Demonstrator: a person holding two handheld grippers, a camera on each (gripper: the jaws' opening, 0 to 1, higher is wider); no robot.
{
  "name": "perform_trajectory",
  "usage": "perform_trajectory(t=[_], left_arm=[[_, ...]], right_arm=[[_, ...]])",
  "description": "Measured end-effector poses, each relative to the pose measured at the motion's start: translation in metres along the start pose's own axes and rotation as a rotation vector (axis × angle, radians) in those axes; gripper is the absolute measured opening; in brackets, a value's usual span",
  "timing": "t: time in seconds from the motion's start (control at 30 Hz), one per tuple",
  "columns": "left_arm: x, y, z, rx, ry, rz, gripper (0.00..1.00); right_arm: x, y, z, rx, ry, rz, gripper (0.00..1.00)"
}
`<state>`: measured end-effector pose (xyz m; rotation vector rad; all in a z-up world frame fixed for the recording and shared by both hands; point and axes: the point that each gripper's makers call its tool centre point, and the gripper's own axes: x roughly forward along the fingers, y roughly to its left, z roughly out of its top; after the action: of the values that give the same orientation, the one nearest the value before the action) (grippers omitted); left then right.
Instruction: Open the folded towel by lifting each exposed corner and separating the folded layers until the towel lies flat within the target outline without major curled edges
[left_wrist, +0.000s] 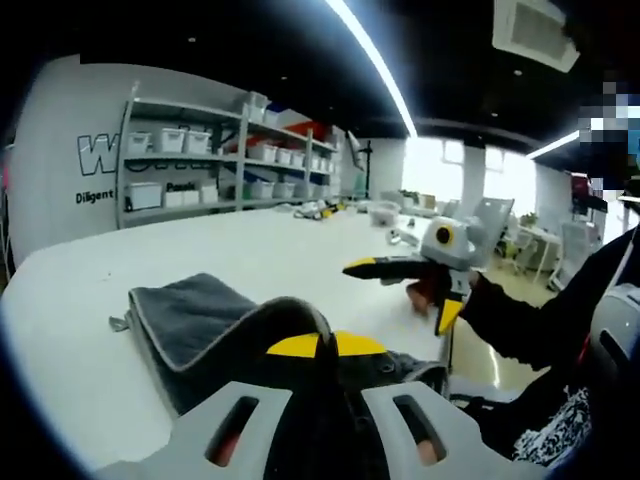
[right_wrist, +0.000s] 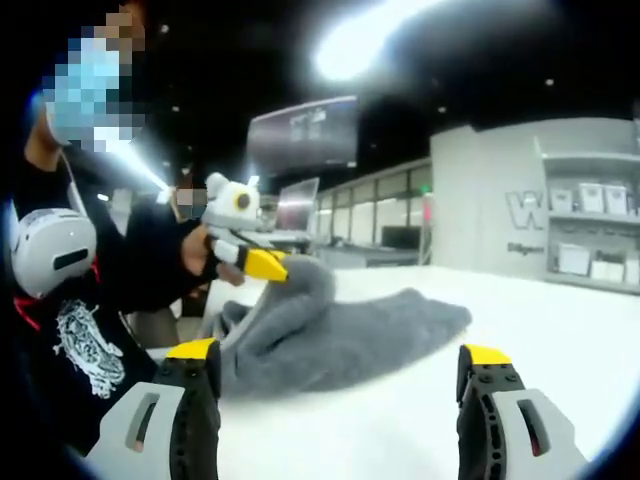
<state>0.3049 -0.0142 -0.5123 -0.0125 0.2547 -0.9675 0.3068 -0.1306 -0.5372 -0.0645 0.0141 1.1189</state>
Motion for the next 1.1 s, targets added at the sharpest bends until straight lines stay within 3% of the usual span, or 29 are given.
perform_trajectory(t=[0.17, 0.47, 0.6, 0.83, 1.1], left_arm=[[-0.019, -0.001, -0.005, -0.062, -0.05, 0.028, 0.01], [-0.031, -0.011, -0.013, -0.161, -0.135, 0.054, 0.01], [-0.04, -0.011, -0.018, -0.165, -0.156, 0.091, 0.01], [-0.053, -0.008, -0.027, -0.299, -0.217, 0.115, 0.01], [-0.051, -0.015, -0.057, -0.331, -0.186, 0.132, 0.02]], right_arm=[[0.001, 0.001, -0.001, -0.003, 0.002, 0.004, 0.99], [0.003, 0.005, 0.0, -0.015, 0.005, 0.014, 0.99], [0.002, 0.006, 0.0, -0.017, 0.003, 0.016, 0.99], [0.001, 0.008, -0.003, -0.024, 0.015, 0.024, 0.99], [0.004, 0.011, -0.005, -0.034, 0.032, 0.036, 0.99]])
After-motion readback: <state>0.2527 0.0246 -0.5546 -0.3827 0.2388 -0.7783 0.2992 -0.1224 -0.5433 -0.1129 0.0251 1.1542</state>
